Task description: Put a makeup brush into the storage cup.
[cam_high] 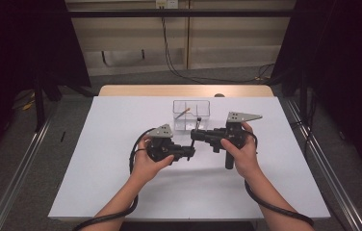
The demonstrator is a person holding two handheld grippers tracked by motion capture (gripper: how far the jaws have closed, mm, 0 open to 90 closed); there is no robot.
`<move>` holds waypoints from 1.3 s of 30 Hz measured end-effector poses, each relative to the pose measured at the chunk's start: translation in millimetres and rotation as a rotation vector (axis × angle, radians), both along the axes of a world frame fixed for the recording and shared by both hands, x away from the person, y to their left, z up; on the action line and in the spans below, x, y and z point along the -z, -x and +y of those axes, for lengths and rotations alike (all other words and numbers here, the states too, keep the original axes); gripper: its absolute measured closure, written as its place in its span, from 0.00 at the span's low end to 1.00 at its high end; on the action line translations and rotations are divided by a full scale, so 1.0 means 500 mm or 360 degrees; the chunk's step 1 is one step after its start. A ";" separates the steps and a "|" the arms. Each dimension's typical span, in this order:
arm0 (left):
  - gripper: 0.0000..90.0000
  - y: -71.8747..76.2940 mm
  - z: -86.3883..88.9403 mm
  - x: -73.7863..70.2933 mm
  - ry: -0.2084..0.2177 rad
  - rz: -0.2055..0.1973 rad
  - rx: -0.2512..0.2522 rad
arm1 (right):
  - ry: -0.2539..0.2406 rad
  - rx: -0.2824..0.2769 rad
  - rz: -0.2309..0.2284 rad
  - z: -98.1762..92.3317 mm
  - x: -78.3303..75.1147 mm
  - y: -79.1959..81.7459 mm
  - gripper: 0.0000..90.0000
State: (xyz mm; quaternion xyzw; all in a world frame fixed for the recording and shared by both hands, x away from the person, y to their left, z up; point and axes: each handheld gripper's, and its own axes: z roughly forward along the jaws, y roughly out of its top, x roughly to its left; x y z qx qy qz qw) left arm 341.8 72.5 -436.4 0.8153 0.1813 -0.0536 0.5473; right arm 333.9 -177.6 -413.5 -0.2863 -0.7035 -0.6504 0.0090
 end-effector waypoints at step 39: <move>0.92 0.000 -0.005 0.011 0.0065 -0.0013 0.0017 | -0.0031 0.0025 -0.0032 -0.018 -0.020 -0.002 0.94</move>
